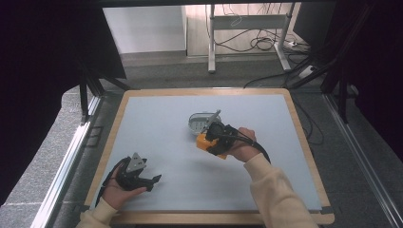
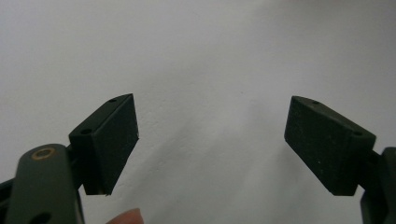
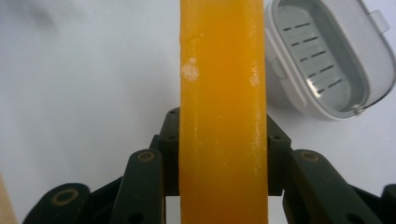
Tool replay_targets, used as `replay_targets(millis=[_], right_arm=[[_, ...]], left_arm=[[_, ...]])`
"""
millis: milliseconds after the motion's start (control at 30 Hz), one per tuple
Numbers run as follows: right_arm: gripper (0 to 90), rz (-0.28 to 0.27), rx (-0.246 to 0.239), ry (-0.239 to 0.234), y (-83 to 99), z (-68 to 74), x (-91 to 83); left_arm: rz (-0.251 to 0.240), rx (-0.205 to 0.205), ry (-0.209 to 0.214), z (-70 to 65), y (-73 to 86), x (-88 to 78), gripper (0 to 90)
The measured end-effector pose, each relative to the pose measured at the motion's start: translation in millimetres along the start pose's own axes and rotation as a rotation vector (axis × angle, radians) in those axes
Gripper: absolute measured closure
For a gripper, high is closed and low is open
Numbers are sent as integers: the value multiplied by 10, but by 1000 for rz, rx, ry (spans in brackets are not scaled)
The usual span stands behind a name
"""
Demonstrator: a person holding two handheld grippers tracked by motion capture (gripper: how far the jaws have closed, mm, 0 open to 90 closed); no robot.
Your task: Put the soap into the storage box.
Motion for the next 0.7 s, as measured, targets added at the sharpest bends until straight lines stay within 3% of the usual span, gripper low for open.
replay_targets(millis=[333, 467, 700], right_arm=[[615, -1, -9, 7, -35, -94, -14], [615, -28, 14, -21, -44, -154, -6], [615, -18, 23, -18, -55, -230, 6]], left_arm=[[0, -1, -2, 6, 1, 2, 178], [1, 0, -1, 4, 2, 3, 178], [3, -2, 0, 7, 6, 6, 178]])
Point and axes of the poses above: each handheld gripper's, and its own axes: x roughly forward along the jaws, y roughly out of its underside, z roughly to its left, the point moved 4 cm from there along x, roughly forward along the jaws, and after that the axes turned 15 degrees about -x, right-handed, at the moved point
